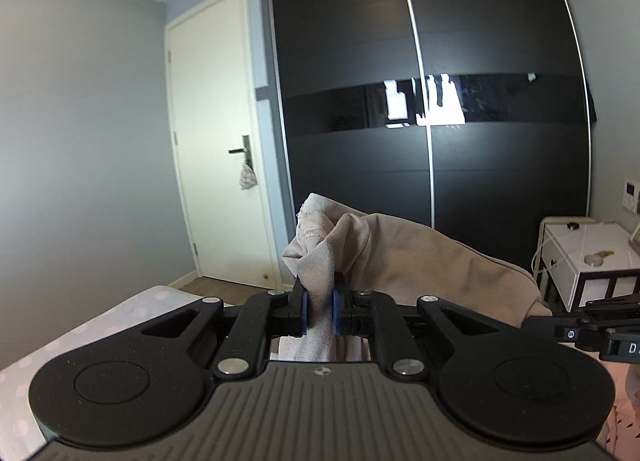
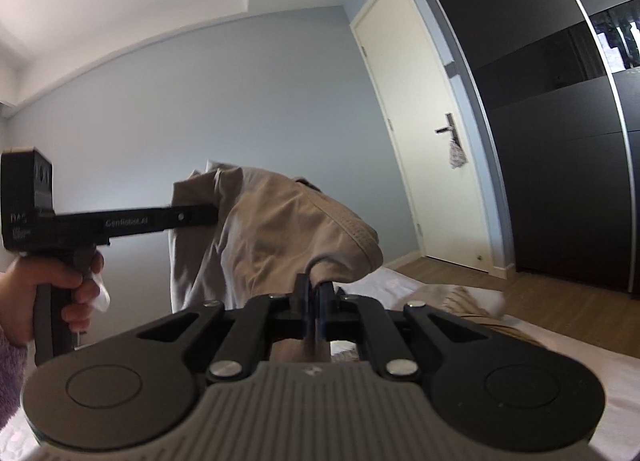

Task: Fold clothes
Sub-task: 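Lift the folded shirt with both grippers and carry it to the clothes stack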

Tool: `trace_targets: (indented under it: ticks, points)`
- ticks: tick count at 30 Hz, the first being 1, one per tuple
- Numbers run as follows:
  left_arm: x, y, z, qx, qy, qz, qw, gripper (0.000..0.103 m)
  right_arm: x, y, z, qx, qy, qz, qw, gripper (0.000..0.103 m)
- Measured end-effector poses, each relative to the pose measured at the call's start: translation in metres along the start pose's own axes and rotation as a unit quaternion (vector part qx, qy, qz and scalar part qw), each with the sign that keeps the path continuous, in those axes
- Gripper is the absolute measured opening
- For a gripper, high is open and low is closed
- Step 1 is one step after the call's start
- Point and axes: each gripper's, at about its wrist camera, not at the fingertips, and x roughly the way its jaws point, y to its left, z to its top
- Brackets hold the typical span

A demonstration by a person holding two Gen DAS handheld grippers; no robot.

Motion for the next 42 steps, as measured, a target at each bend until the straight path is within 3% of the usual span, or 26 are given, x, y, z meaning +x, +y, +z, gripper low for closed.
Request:
trace_targets:
  ticks: [9, 18, 28, 31, 38, 40, 42]
  points:
    - [0.119, -0.026, -0.021, 0.005, 0.072, -0.033, 0.9969, 0.009, 0.045, -0.056, -0.010, -0.014, 0.052, -0.068, 0.996, 0.006]
    - [0.186, -0.044, -0.037, 0.020, 0.119, -0.054, 0.9912, 0.011, 0.083, -0.104, -0.036, -0.003, 0.098, -0.112, 0.989, 0.006]
    - [0.174, -0.037, -0.057, 0.029, 0.162, -0.058, 0.9847, 0.020, 0.104, -0.123, -0.056, 0.005, 0.140, -0.119, 0.983, 0.007]
    - [0.160, -0.034, -0.065, 0.029, 0.178, -0.050, 0.9822, 0.020, 0.107, -0.139, -0.055, 0.037, 0.150, -0.116, 0.981, 0.014]
    - [0.118, -0.025, -0.087, 0.012, 0.206, -0.040, 0.9777, 0.020, 0.095, -0.177, -0.063, 0.181, 0.145, -0.086, 0.969, 0.031]
    - [0.105, -0.023, -0.094, 0.008, 0.211, -0.037, 0.9767, 0.020, 0.094, -0.193, -0.066, 0.242, 0.137, -0.071, 0.958, 0.032]
    - [0.093, -0.021, -0.101, 0.002, 0.215, -0.033, 0.9760, 0.020, 0.096, -0.210, -0.073, 0.314, 0.128, -0.055, 0.939, 0.034]
